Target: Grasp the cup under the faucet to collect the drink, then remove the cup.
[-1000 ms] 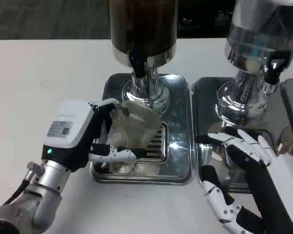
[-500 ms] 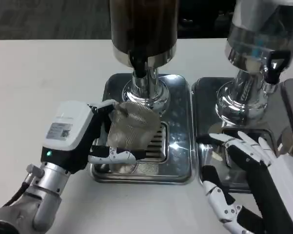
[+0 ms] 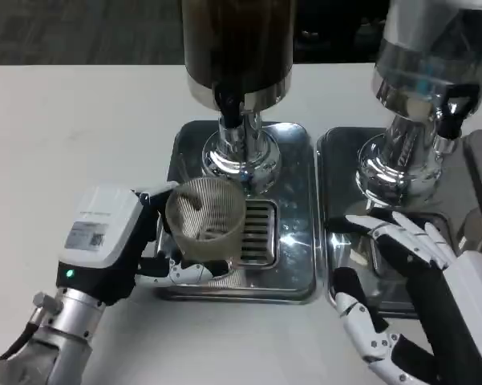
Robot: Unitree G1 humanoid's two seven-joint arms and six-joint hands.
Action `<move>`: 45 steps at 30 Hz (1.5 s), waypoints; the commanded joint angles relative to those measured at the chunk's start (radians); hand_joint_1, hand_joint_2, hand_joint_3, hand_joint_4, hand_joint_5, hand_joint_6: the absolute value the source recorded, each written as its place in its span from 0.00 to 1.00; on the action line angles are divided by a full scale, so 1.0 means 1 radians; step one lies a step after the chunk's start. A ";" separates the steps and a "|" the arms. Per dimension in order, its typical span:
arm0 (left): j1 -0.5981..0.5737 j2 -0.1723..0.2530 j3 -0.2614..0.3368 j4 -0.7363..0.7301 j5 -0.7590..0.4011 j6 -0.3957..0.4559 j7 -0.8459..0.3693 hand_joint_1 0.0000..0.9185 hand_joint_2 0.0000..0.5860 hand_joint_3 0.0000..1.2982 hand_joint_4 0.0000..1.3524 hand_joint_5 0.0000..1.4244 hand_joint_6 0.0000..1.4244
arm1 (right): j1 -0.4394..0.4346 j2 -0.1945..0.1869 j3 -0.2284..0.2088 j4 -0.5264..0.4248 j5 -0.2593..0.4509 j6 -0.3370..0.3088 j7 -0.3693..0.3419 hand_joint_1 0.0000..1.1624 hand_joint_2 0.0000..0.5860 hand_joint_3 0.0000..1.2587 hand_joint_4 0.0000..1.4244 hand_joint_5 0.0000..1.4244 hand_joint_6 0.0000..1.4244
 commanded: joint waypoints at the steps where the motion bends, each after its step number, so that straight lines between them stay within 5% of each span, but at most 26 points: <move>1: 0.018 0.014 -0.015 -0.006 0.011 0.010 -0.002 0.60 0.02 0.54 0.60 0.69 0.87 | -0.005 0.004 -0.001 -0.002 0.015 0.005 -0.002 0.31 0.87 0.26 0.18 0.09 0.03; 28: -0.099 -0.041 0.027 -0.016 -0.066 0.092 -0.212 0.39 0.13 0.48 0.51 0.62 0.74 | 0.005 0.005 0.003 0.009 0.031 0.013 -0.002 0.31 0.87 0.26 0.18 0.10 0.04; 34: -0.133 -0.064 0.023 -0.012 -0.069 0.117 -0.298 0.29 0.17 0.44 0.46 0.57 0.66 | 0.012 0.010 0.010 0.011 0.029 0.015 -0.008 0.31 0.87 0.26 0.18 0.10 0.04; 45: -0.121 -0.049 0.029 -0.021 -0.085 0.111 -0.378 0.12 0.14 0.27 0.29 0.40 0.35 | 0.007 0.010 0.013 0.027 0.028 0.013 -0.010 0.31 0.87 0.25 0.18 0.10 0.04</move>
